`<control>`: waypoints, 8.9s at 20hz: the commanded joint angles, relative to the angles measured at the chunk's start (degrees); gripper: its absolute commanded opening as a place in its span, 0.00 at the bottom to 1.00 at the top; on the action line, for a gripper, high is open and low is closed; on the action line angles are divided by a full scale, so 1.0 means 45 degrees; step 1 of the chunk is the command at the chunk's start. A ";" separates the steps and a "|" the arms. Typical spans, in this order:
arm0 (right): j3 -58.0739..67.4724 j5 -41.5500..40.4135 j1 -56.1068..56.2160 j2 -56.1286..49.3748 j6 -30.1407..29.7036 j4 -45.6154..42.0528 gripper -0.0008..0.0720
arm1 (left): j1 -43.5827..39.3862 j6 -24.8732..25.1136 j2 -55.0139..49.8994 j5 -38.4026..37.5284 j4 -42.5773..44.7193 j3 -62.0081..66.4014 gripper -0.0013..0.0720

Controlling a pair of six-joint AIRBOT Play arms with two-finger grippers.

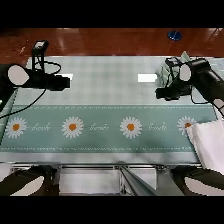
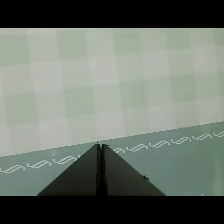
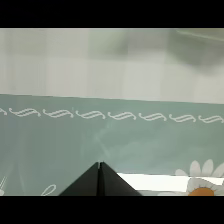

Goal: Fold the shirts.

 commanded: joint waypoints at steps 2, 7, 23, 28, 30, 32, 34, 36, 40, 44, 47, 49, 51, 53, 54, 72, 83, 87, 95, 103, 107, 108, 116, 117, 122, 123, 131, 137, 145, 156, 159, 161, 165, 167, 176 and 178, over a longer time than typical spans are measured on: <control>-0.0005 0.0005 0.0005 -0.0005 0.0000 0.0000 0.04 | 0.0015 0.0005 -0.0010 0.0000 0.0000 -0.0005 0.04; -0.0005 0.0005 0.0005 -0.0005 0.0000 0.0000 0.04 | 0.0015 0.0005 -0.0010 0.0000 0.0000 -0.0005 0.04; -0.0010 -0.5042 -0.0044 -0.0039 0.1010 -0.3419 0.58 | 0.0024 0.0005 -0.0199 0.3045 0.0015 -0.0005 0.16; 0.1103 -0.7150 -0.2346 -0.1224 0.3968 -0.5328 0.58 | 0.0015 -0.0092 -0.1059 0.4216 0.0005 -0.0005 0.71; 0.1991 -0.7145 -0.3512 -0.2195 0.3857 -0.4488 0.58 | 0.0010 -0.0092 -0.1399 0.4255 0.0000 -0.0005 0.71; 0.2793 -0.7164 -0.4410 -0.3196 0.3045 -0.2939 0.58 | 0.0015 -0.0092 -0.1647 0.4260 0.0000 0.0000 0.71; 0.3419 -0.7111 -0.4867 -0.4260 0.0879 -0.0505 0.58 | 0.0015 -0.0092 -0.1851 0.4362 0.0005 0.0000 0.71; 0.3614 -0.7057 -0.4930 -0.5192 0.0141 0.0495 0.58 | 0.0015 -0.0087 -0.2030 0.4483 0.0000 -0.0005 0.71; 0.3619 -0.6339 -0.4906 -0.6305 0.0151 0.0952 0.55 | 0.0039 -0.0083 -0.2220 0.4522 0.0005 0.0010 0.71; 0.4104 -0.4687 -0.4915 -0.6334 -0.2064 0.3317 0.04 | 0.0087 -0.0087 -0.2161 0.2759 0.0000 0.1044 0.71; 0.5969 -0.3245 -0.4818 -0.5581 -0.3764 0.4998 0.04 | 0.0510 0.0408 -0.1797 -0.0170 0.0000 0.2977 0.71; 0.7145 -0.3201 -0.4556 -0.4347 -0.4046 0.5217 0.04 | 0.0850 0.0398 -0.0913 -0.1836 -0.0049 0.3599 0.71; 0.8223 -0.3225 -0.4211 -0.2958 -0.4289 0.5251 0.04 | 0.0874 0.0398 0.0675 -0.2599 -0.0379 0.2822 0.71; 0.9058 -0.3245 -0.3847 -0.1583 -0.4527 0.5246 0.04 | 0.0656 0.0398 0.2623 -0.2361 -0.1263 0.0826 0.71; 0.9476 -0.3211 -0.3672 -0.0933 -0.4639 0.5246 0.04 | 0.0481 0.0393 0.3711 -0.2113 -0.1666 -0.0510 0.71; 0.5838 -0.0024 0.3502 0.2686 -0.4843 0.6513 0.04 | 0.3288 0.0544 0.9068 -0.1530 -0.2526 -0.4988 0.71; 0.2856 -0.4867 0.7130 -0.3138 -0.2662 0.9287 0.60 | 0.4061 0.0534 0.8908 -0.2030 -0.2642 -0.5013 0.71; 0.2982 -0.1661 0.5459 -0.1792 -0.2443 0.7261 0.58 | 0.4061 0.0534 0.8908 -0.2152 -0.2642 -0.5017 0.71; -0.1370 -0.0058 -0.2977 0.5731 -0.0894 0.2550 0.57 | 0.3968 0.0588 0.8752 -0.2735 -0.3925 -0.5814 0.71; -0.9675 -0.0860 -0.5537 0.9428 -0.2657 0.7291 0.57 | 0.2433 0.6348 0.1695 -0.3978 -0.9806 -0.4459 0.71; -1.0860 -0.1039 -0.4177 0.9423 -0.2579 0.8053 0.57 | 0.0024 0.5493 -0.1875 -0.5484 -0.6164 -0.1520 0.71; -1.1074 -0.1141 -0.3721 0.9423 -0.2458 0.8354 0.57 | -0.0612 0.4833 -0.2599 -0.5659 -0.4605 -0.0840 0.71; -1.1385 -0.3240 0.0049 0.9413 -0.0466 0.9321 0.57 | -0.1753 0.2550 -0.4818 -0.5323 -0.1491 0.1127 0.17; -1.1380 -0.3483 0.0350 0.9408 -0.0311 0.9389 0.57 | -0.1724 0.2390 -0.4818 -0.4945 -0.1258 0.1127 0.04; -1.1385 -0.3789 0.0651 0.9238 -0.0053 0.9748 0.57 | -0.1574 0.2195 -0.4813 -0.4007 -0.1239 0.1146 0.04; -1.1385 -0.3789 0.0651 0.8903 -0.0083 0.9947 0.57 | -0.1545 0.2195 -0.4813 -0.3993 -0.1239 0.1146 0.04; -1.1366 -0.4949 0.0656 0.4308 -0.4041 1.4358 0.57 | -0.1467 0.2195 -0.4779 -0.3983 -0.1341 0.1146 0.04; -1.0428 -0.6334 0.0903 0.2006 -0.6101 1.6840 0.57 | -0.1467 0.2205 -0.4779 -0.3419 -0.2501 0.1146 0.04; -0.5736 -0.4881 0.1962 0.0646 -0.6659 1.4741 0.04 | -0.0743 0.2205 -0.4036 -0.3803 -0.3497 0.2152 0.04; 0.9107 0.0738 -0.0971 0.5270 -0.4333 0.7349 0.04 | 0.5464 0.1880 0.2618 -0.2084 -0.7009 0.7747 0.04; 1.0278 0.0981 -0.0971 0.6727 -0.4095 0.5994 0.04 | 0.7096 0.2249 0.4872 -0.1739 -0.6703 0.8082 0.04; 1.0307 0.1103 -0.0971 0.7820 -0.3594 0.4590 0.04 | 0.8131 0.2244 0.6275 -0.1690 -0.5153 0.8077 0.04; 1.0307 0.2735 -0.0971 0.9311 -0.2225 0.1190 0.04 | 0.7227 0.1613 0.8242 -0.2681 -0.0933 0.7912 0.04; 1.0244 0.4410 -0.0971 0.9593 -0.1724 -0.0253 0.04 | 0.5741 0.1039 0.8903 -0.3458 0.0486 0.7242 0.04; 0.4255 0.6149 -0.0962 0.9690 -0.1200 -0.1044 0.04 | 0.3633 -0.0627 1.0841 -0.6062 0.1919 -0.1054 0.04; 0.2089 0.4930 -0.0962 0.9554 -0.1064 -0.0952 0.04 | 0.3633 -0.0612 1.0953 -0.5814 0.0461 -0.3099 0.04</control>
